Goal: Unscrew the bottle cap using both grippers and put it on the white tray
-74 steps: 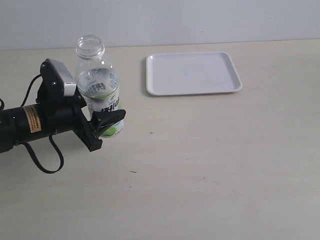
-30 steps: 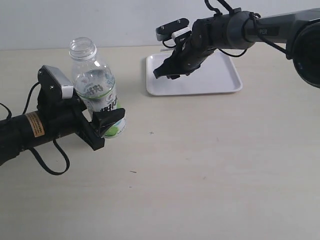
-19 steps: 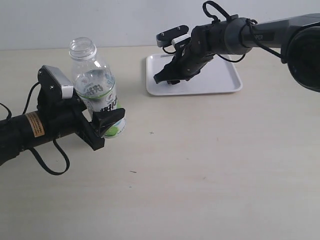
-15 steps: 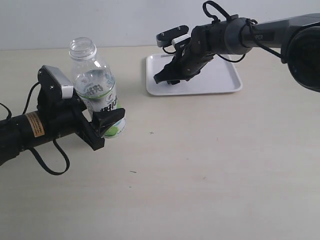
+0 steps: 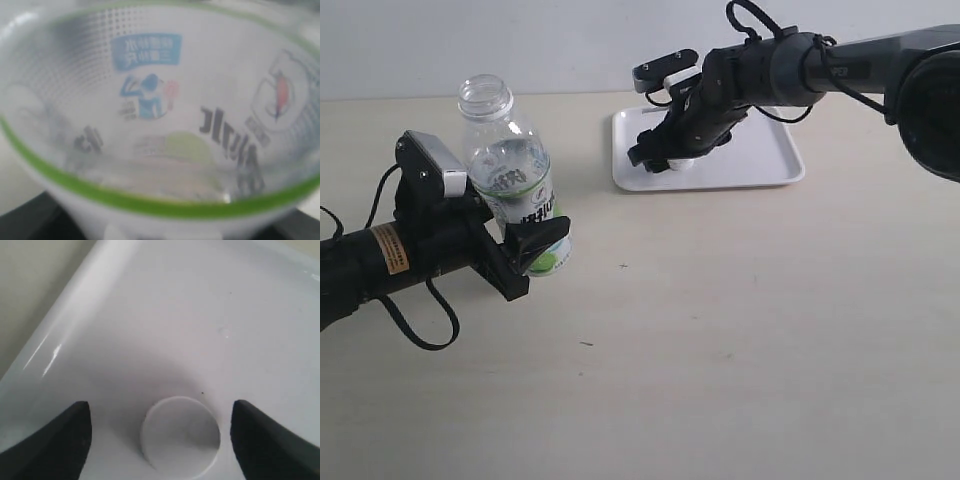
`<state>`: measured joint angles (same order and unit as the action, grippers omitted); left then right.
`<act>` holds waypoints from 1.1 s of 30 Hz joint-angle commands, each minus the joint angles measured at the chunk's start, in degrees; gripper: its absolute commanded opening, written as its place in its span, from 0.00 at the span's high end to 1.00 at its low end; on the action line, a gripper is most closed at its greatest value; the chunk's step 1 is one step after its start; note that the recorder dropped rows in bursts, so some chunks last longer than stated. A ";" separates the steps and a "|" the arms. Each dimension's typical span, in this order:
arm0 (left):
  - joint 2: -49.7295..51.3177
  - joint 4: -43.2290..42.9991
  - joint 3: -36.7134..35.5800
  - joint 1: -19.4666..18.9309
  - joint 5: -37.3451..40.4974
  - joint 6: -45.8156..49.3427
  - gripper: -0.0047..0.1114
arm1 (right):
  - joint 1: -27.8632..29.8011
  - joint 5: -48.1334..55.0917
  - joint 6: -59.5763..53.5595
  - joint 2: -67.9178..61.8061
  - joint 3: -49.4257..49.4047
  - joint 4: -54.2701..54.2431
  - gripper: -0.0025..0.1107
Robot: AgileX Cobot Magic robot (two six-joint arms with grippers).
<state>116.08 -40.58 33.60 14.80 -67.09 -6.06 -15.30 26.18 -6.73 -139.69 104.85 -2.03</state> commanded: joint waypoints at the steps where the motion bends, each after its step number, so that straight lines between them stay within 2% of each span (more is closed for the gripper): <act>1: -0.05 0.82 -0.08 0.16 -2.87 0.10 0.96 | 0.27 3.53 -0.07 5.79 0.08 0.09 0.35; 6: 0.09 0.81 -0.08 0.16 -2.87 0.10 0.96 | 0.27 11.08 -0.20 13.64 0.08 -1.02 0.43; 11: 1.64 0.81 -0.08 0.16 -2.87 -0.03 0.96 | 0.27 14.23 -0.68 18.46 0.08 -3.55 0.44; 19: 3.06 0.73 -0.08 0.16 -1.82 -0.13 0.96 | 0.27 8.54 -2.18 25.54 -9.63 -2.92 0.44; 27: 3.57 -0.25 -0.08 0.16 0.20 -0.13 0.95 | 0.27 8.25 -2.18 27.98 -10.68 -2.92 0.44; 29: 3.57 -0.25 -0.08 0.16 -0.13 -0.13 0.84 | 0.27 8.25 -2.18 27.97 -10.68 -3.18 0.44; 31: 3.57 -0.25 -0.08 0.16 -0.71 -0.13 0.58 | 0.27 8.60 -2.18 27.97 -10.68 -3.41 0.44; 33: 3.57 -0.25 -0.08 0.16 -0.71 1.11 0.39 | 0.27 9.00 -2.18 27.97 -10.68 -3.40 0.44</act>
<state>119.68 -40.93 33.60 14.80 -65.84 -5.80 -15.27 35.09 -8.38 -112.32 94.46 -5.32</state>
